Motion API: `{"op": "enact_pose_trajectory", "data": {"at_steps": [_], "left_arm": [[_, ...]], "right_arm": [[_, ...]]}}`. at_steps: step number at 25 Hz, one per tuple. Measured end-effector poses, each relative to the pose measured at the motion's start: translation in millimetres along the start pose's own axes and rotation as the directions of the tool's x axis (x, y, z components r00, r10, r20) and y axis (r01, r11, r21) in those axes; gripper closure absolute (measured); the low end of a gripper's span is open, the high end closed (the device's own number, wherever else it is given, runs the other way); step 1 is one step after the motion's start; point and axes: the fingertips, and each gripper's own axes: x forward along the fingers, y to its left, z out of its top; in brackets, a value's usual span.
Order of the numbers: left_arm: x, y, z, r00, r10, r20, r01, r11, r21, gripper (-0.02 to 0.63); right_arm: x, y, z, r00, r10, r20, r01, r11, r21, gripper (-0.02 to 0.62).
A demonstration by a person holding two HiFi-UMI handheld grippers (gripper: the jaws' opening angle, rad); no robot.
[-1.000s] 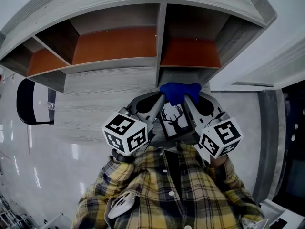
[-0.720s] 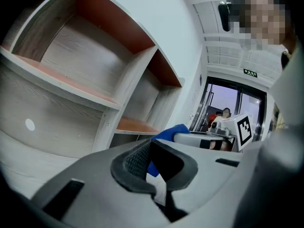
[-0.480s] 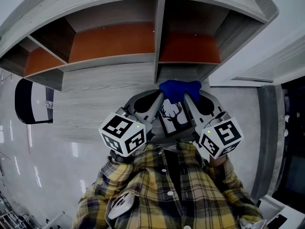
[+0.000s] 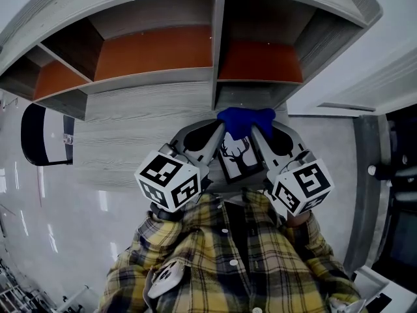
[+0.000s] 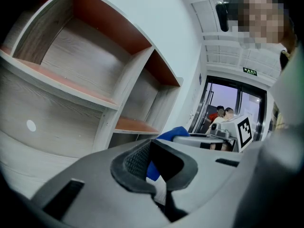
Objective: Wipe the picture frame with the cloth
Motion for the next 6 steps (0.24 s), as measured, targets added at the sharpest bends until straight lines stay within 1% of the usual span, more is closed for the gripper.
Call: {"op": "enact_pose_trajectory", "data": {"at_steps": [6], "left_arm": [[-0.2,0.4,0.3,1.000,0.003,0.004,-0.003,1.000,-0.004,0.601]], "right_arm": [[0.2,0.9,-1.0,1.000,0.009,-0.006,-0.009,1.000,-0.005,0.554]]}}
